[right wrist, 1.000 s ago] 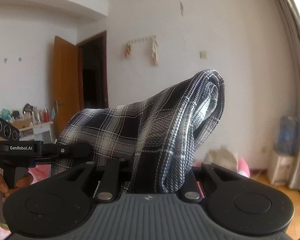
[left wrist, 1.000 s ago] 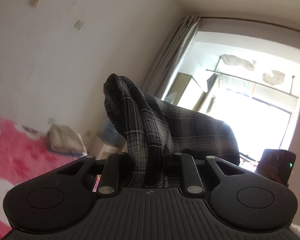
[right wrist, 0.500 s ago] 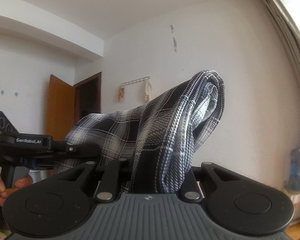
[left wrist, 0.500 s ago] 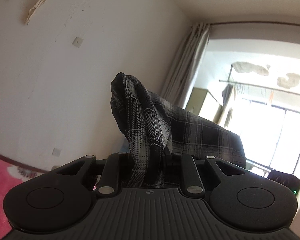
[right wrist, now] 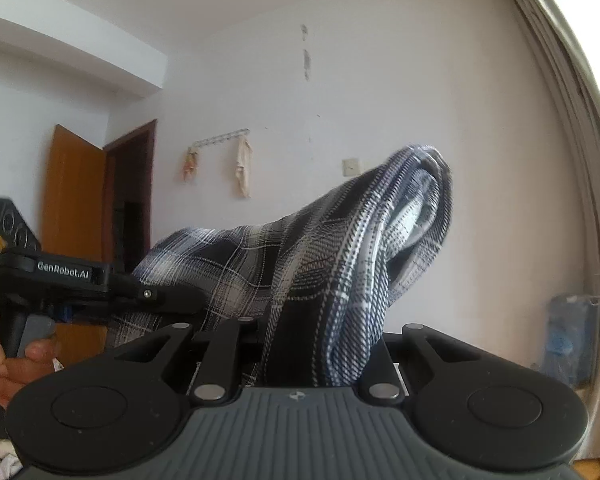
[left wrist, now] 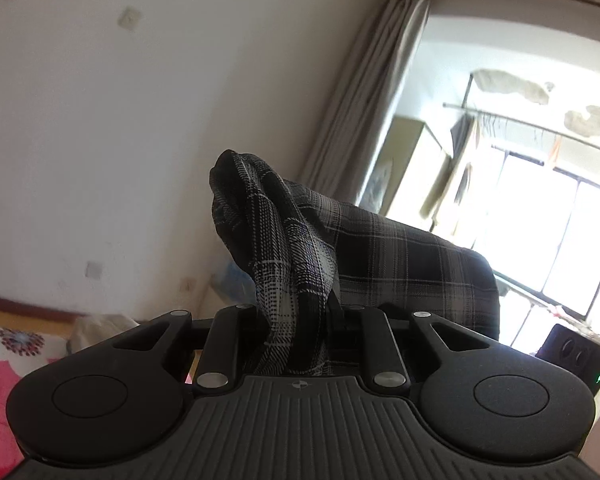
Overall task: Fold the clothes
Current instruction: 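Lift the plaid bundle with both grippers and carry it toward the clothes stack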
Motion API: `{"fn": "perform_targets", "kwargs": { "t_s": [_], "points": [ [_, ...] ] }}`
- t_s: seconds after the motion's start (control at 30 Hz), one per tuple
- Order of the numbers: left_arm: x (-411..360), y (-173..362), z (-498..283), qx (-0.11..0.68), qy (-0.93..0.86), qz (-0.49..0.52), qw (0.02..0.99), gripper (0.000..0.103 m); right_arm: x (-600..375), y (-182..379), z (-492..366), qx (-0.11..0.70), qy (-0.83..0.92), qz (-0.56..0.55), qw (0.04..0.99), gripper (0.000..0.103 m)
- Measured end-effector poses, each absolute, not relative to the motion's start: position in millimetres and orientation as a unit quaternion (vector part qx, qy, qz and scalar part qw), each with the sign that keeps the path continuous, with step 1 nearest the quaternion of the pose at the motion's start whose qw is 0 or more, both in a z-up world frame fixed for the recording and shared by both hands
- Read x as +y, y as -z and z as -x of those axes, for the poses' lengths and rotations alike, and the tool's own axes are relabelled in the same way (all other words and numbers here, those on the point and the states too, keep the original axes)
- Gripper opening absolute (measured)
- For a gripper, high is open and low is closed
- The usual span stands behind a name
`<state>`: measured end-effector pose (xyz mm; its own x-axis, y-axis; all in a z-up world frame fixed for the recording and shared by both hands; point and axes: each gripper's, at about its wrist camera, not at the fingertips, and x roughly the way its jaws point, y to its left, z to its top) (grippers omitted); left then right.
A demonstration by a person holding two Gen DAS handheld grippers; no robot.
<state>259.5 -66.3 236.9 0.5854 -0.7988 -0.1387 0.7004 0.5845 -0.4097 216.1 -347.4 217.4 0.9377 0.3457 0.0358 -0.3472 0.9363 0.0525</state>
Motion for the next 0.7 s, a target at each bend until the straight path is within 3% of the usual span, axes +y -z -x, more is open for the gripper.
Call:
{"fn": "perform_targets", "kwargs": {
  "t_s": [0.17,0.33,0.53,0.7],
  "points": [
    [-105,-290,-293,0.18,0.45,0.155,0.861,0.019,-376,-252,-224,-0.003,-0.158,-0.02,0.987,0.019],
    [-118,-335,-314,0.165,0.485,0.161,0.844,0.019,-398,-323,-235,-0.005,-0.138,-0.026,0.99,0.019],
    [-95,-333,-360,0.176,0.553,0.217,0.785,0.019,-375,-378,-242,-0.001,-0.074,0.006,0.997,0.019],
    [-51,-297,-381,0.19,0.587,0.231,0.752,0.019,-311,-361,-238,0.014,0.023,-0.023,0.999,0.019]
  ]
}}
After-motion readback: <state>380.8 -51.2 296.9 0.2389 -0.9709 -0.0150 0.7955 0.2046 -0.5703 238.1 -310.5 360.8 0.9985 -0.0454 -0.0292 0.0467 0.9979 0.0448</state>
